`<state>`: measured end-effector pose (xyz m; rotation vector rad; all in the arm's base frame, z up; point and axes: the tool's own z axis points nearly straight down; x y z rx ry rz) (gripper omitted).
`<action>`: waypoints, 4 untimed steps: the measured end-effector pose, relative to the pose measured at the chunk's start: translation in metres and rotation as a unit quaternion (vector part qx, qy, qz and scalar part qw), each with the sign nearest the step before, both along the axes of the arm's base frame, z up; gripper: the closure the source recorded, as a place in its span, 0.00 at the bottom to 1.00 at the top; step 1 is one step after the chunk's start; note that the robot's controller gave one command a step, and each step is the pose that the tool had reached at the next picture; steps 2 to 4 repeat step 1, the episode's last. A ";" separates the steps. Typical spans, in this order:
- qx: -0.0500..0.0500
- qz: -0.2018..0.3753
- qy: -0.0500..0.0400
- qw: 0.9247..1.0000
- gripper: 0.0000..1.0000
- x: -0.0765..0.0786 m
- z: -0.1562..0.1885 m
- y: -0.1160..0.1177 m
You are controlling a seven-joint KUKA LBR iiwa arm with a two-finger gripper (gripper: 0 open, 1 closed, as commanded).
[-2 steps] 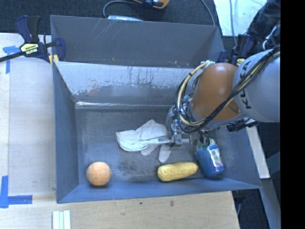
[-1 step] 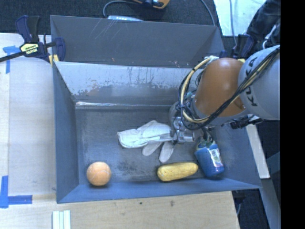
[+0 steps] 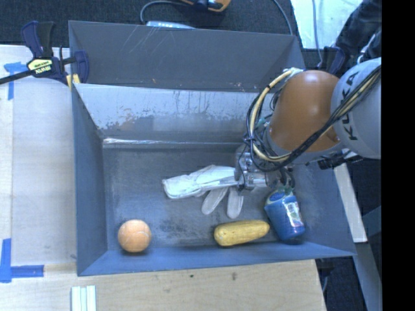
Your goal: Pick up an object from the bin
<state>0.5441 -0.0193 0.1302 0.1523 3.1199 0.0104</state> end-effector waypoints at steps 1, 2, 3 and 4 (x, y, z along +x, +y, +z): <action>0.000 0.000 -0.001 1.000 1.00 0.001 0.012 0.000; 0.000 0.000 -0.001 1.000 1.00 0.001 0.012 0.000; 0.000 0.000 -0.001 1.000 1.00 0.001 0.012 0.000; 0.000 0.000 -0.001 1.000 1.00 0.001 0.012 0.000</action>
Offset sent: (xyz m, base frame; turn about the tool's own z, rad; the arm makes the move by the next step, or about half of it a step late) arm -0.0001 0.0001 0.0529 0.0000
